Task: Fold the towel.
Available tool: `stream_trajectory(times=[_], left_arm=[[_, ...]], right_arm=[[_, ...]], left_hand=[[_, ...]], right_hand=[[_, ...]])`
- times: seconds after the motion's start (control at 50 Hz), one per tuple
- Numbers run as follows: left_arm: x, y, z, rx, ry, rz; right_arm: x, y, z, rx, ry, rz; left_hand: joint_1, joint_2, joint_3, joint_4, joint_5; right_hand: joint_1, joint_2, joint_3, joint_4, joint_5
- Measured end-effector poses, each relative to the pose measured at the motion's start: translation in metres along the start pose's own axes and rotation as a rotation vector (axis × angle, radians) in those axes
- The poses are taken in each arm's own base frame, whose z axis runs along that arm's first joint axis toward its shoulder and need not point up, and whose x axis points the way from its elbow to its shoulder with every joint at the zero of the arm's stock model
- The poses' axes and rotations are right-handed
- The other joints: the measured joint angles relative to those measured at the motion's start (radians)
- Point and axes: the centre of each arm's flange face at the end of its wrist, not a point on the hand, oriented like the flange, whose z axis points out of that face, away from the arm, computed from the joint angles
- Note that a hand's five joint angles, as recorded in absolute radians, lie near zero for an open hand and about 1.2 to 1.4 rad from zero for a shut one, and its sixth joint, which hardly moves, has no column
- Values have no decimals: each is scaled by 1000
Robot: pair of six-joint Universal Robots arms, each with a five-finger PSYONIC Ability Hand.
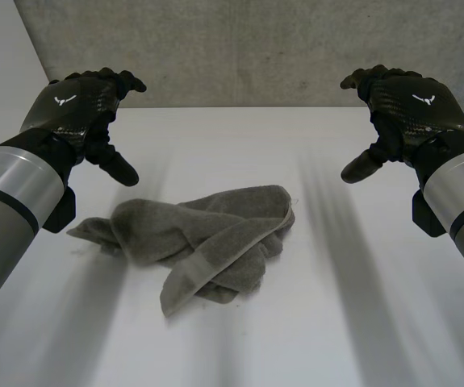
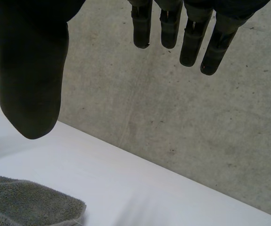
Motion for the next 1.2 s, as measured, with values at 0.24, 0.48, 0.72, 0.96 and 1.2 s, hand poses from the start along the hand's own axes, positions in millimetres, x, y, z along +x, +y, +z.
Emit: stream_trajectory(times=[0.24,0.48,0.72,0.96,1.2], left_arm=[[2,-9,5,65,-33,-24],[5,-14,10,117,-61,-49],[6,-17,13,129,-78,-63],[6,-18,15,133,-87,-70],[7,-18,16,134,-93,-74]], right_arm=[[6,-5,10,38,6,-14],[0,-4,16,75,-14,-69],[-2,-7,21,103,-22,-100],[-3,-8,23,120,-26,-117],[-4,-9,25,131,-29,-129]], left_hand=[[-22,-24,-24,-23,-31],[-22,-26,-25,-24,-32],[-22,-27,-25,-24,-32],[-22,-27,-25,-24,-32],[-22,-27,-25,-24,-32]], right_hand=[[0,0,0,0,0],[0,0,0,0,0],[0,0,0,0,0],[0,0,0,0,0],[0,0,0,0,0]])
